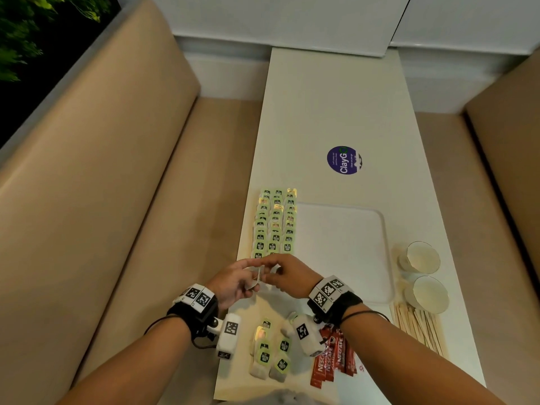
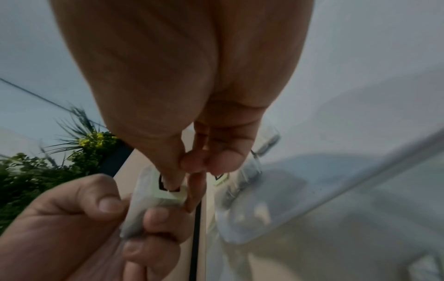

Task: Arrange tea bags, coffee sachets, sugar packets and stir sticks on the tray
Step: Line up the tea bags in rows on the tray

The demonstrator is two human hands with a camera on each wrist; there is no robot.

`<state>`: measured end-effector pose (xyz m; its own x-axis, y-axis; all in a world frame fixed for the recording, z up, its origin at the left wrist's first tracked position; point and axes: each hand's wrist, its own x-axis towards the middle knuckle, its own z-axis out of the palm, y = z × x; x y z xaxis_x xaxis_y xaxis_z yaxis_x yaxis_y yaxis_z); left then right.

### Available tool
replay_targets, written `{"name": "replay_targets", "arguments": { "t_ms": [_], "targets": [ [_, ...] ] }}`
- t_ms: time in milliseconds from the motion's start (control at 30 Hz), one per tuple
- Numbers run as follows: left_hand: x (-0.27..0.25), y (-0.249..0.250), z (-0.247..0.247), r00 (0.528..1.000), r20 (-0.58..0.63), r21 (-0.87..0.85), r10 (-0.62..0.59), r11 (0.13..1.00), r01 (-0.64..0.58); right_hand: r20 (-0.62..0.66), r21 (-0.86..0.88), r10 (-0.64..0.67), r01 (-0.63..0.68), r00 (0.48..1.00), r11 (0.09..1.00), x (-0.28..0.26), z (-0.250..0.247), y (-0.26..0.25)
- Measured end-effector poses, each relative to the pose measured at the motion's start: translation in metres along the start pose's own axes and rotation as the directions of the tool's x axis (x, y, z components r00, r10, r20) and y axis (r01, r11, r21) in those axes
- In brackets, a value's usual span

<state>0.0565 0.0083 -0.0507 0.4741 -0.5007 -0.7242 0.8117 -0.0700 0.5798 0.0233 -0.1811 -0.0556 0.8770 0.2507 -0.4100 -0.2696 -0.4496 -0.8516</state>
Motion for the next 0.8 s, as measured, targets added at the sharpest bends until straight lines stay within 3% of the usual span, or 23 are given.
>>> {"name": "replay_targets", "arguments": {
  "t_ms": [133, 267, 567, 700, 800],
  "targets": [
    [0.001, 0.001, 0.002, 1.0, 0.015, 0.056, 0.011, 0.998, -0.011, 0.061, -0.091, -0.066, 0.072, 0.996, 0.993, -0.003, -0.005, -0.006],
    [0.005, 0.004, 0.003, 0.998, -0.032, 0.229, 0.054, 0.972, -0.045, -0.02, -0.059, 0.02, -0.022, 1.0, 0.998, -0.002, -0.006, -0.001],
    [0.019, 0.004, 0.002, 0.968, -0.038, 0.639, 0.246, 0.751, -0.166, -0.154, -0.045, 0.009, -0.017, 0.988, 0.999, -0.004, -0.009, 0.005],
    [0.033, 0.002, 0.002, 0.944, -0.109, 0.659, 0.313, 0.734, -0.167, -0.205, -0.049, 0.037, -0.048, 0.978, 0.998, -0.007, -0.013, 0.013],
    [0.042, 0.0, 0.005, 0.94, -0.108, 0.625, 0.323, 0.757, -0.189, -0.147, -0.107, 0.056, -0.072, 0.988, 0.992, -0.011, -0.017, 0.022]
  ]
}}
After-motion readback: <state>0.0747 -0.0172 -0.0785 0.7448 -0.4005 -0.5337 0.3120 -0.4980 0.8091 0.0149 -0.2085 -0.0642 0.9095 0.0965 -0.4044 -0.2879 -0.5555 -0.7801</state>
